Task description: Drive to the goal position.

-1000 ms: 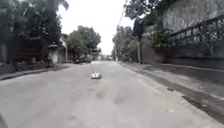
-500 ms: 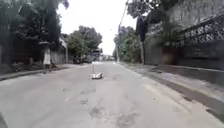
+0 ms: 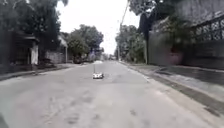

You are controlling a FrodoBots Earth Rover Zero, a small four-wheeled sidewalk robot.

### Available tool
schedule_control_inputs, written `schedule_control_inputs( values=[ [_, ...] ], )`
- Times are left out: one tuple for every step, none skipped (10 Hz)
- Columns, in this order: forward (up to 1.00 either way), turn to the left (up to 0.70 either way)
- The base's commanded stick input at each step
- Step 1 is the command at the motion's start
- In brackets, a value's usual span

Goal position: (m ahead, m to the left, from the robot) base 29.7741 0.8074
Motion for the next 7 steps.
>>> schedule_control_inputs(
  values=[
    [1.00,0.00],
    [1.00,0.00],
    [1.00,0.00],
    [1.00,0.00],
    [1.00,0.00],
    [1.00,0.00],
    [1.00,0.00]
  ],
)
